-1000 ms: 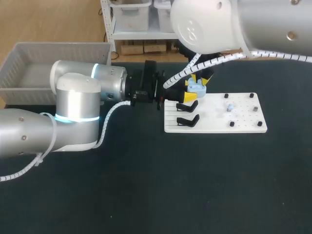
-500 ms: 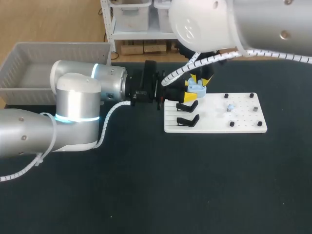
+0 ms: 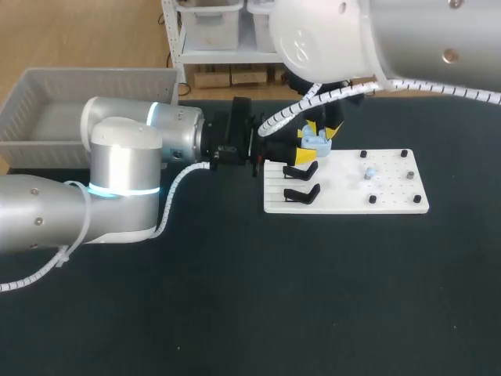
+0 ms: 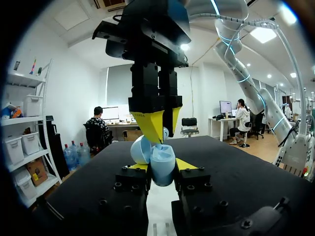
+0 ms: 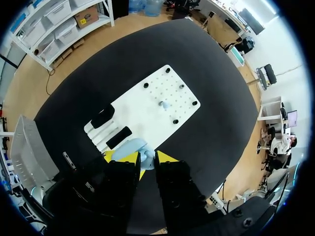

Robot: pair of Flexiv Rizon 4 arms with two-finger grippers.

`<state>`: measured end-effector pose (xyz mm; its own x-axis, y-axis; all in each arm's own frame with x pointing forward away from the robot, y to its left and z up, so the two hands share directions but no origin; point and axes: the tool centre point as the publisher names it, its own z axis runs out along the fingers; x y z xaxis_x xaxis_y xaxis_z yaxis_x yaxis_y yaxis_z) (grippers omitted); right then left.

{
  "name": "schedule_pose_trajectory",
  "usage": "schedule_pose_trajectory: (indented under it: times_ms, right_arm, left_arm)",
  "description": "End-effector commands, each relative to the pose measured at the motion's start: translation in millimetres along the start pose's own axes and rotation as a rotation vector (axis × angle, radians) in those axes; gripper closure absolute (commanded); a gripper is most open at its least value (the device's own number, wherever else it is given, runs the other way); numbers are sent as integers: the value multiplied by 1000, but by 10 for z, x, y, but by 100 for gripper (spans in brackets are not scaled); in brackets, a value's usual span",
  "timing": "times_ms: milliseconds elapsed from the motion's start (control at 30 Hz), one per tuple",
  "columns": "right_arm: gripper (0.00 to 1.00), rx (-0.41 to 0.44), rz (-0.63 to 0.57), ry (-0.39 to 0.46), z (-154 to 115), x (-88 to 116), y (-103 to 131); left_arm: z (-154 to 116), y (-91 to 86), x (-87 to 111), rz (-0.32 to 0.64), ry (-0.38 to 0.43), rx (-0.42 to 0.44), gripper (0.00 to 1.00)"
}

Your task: Pick up each earbud case from the left stands, insert the matching earbuds, close the lid, and place the case in the box.

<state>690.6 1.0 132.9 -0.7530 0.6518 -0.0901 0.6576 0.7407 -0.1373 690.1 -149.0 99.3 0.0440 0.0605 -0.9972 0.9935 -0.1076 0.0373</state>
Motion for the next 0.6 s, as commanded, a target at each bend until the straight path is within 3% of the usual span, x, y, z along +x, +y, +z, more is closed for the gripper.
schedule_pose_trajectory:
  times_ms: [33, 133, 233, 400, 500, 600]
  right_arm:
    - [36, -3, 1, 1, 4, 11, -4]
    - [19, -12, -1, 2, -16, 39, -23]
    - [20, -29, -4, 0, -59, 78, -68]
    - [36, -132, -18, -20, -162, 124, -254]
    - [56, -229, -35, -57, -188, 96, -395]
    - [52, -305, -60, -106, -184, 49, -529]
  left_arm:
    - [1, -4, 6, 3, -2, -3, 100]
    - [1, -4, 6, 3, -2, -3, 100]
    - [1, -4, 6, 3, -2, -3, 100]
    - [1, -4, 6, 3, -2, -3, 100]
    - [1, -4, 6, 3, -2, -3, 100]
    - [1, -4, 6, 3, -2, -3, 100]
